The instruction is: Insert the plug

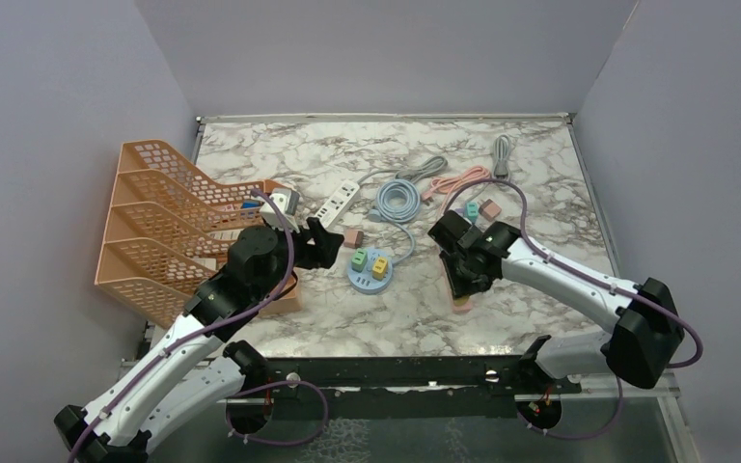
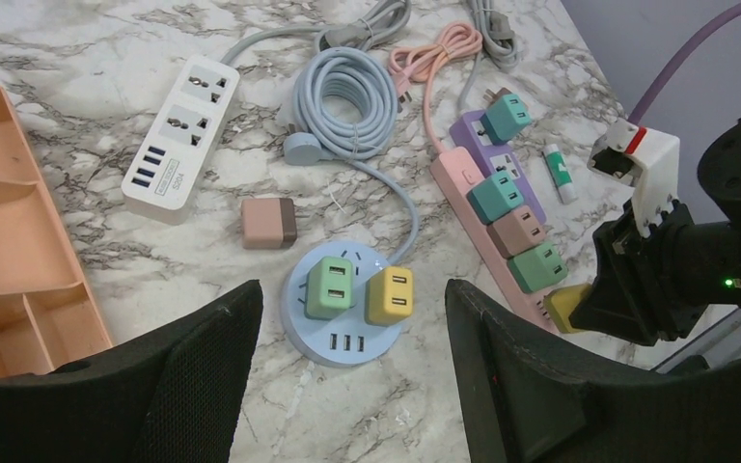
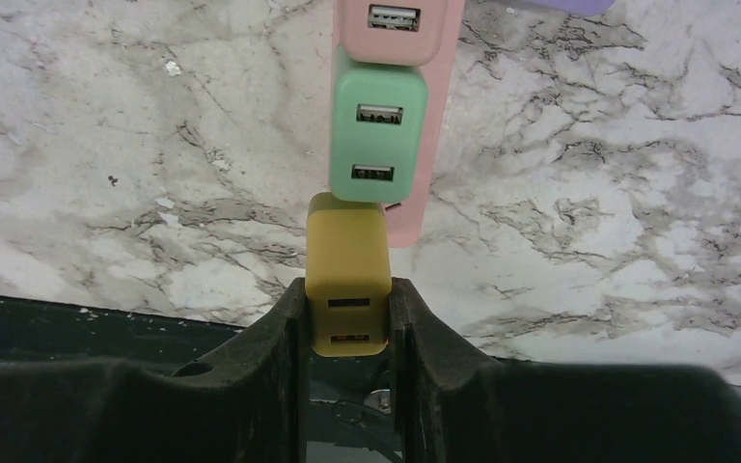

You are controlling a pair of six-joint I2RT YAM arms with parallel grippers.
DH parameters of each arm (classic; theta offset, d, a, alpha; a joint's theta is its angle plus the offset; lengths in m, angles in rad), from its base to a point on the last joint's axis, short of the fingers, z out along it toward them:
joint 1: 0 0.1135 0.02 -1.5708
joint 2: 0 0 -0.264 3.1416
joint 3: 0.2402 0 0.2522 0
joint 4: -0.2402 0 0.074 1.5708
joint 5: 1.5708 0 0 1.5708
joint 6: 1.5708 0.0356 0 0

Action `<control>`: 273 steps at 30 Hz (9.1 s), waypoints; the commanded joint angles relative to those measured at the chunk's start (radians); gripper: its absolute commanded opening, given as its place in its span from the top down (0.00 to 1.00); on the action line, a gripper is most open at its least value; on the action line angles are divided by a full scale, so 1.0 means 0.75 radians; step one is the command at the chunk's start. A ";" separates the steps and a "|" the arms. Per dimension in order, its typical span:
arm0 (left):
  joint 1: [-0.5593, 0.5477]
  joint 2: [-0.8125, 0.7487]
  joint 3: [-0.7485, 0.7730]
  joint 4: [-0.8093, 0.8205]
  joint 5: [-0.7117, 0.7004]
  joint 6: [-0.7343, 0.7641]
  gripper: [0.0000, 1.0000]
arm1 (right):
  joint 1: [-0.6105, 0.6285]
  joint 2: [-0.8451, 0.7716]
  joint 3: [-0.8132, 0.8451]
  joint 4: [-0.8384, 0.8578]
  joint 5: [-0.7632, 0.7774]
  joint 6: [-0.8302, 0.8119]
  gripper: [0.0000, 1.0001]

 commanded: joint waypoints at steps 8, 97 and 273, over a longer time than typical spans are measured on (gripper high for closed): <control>-0.001 -0.021 -0.002 0.081 -0.094 0.013 0.28 | 0.000 0.082 -0.030 0.042 0.078 0.003 0.99; -0.001 0.027 -0.040 0.119 -0.107 0.108 0.28 | -0.054 0.220 -0.110 0.434 -0.131 0.241 0.99; 0.005 0.475 0.197 0.830 1.207 -0.017 0.98 | -0.138 -0.886 -0.102 0.987 -0.760 -0.280 0.19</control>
